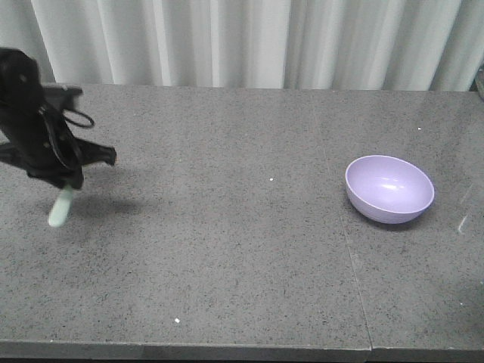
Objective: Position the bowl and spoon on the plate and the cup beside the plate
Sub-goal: 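Lift the spoon with the left gripper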
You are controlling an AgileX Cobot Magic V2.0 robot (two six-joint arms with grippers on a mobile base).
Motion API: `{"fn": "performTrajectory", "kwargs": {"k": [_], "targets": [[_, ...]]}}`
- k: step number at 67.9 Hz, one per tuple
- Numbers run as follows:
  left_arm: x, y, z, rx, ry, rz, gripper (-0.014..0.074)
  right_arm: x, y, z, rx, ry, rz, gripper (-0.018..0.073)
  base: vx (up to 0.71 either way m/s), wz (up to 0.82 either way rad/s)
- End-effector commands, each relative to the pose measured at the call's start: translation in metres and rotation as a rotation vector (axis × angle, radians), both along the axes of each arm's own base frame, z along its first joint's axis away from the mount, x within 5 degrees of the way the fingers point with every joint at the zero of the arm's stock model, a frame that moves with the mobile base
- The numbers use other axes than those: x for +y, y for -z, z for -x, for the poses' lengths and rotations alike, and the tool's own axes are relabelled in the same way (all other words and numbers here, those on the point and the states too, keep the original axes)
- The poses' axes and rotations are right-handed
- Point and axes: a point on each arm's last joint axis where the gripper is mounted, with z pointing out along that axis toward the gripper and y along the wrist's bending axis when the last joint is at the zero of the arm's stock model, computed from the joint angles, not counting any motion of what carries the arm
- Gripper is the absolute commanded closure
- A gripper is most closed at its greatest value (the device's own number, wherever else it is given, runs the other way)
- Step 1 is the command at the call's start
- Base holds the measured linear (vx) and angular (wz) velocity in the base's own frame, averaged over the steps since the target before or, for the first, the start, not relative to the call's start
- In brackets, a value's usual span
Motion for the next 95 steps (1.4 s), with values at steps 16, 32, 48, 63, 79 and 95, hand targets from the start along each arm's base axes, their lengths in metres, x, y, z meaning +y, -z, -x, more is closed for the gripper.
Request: {"fn": "performTrajectory", "kwargs": {"k": [16,32,48,63,79,95], "targets": [[0.01,-0.117,0.079,-0.275,0.001,0.034,0.0603,-0.001,-0.015,-0.002,-0.096,-0.001,0.01,0.0032,0.0,0.0],[0.018,-0.163,0.135,-0.402,0.012,0.045,0.0603,-0.001,-0.015,-0.002,-0.096,-0.001,0.01,0.0032,0.0,0.0],[0.022,-0.181,0.163,-0.48,0.011,0.056,0.0603,0.0,-0.014,-0.002,-0.091,-0.002,-0.009,0.0032,0.0,0.0],[0.023,-0.183,0.165,-0.487,0.011,0.057,0.0603,0.002,-0.009,-0.017,-0.081,-0.007,-0.021,0.0032,0.0,0.0],[0.023,-0.183,0.165,-0.487,0.011,0.057,0.0603,0.002,0.011,-0.062,-0.047,-0.004,-0.01,0.0032,0.0,0.0],[0.023,-0.183,0.165,-0.486,0.011,0.057,0.0603,0.0,0.044,-0.109,0.05,0.018,0.021,0.0032,0.0,0.0]]}}
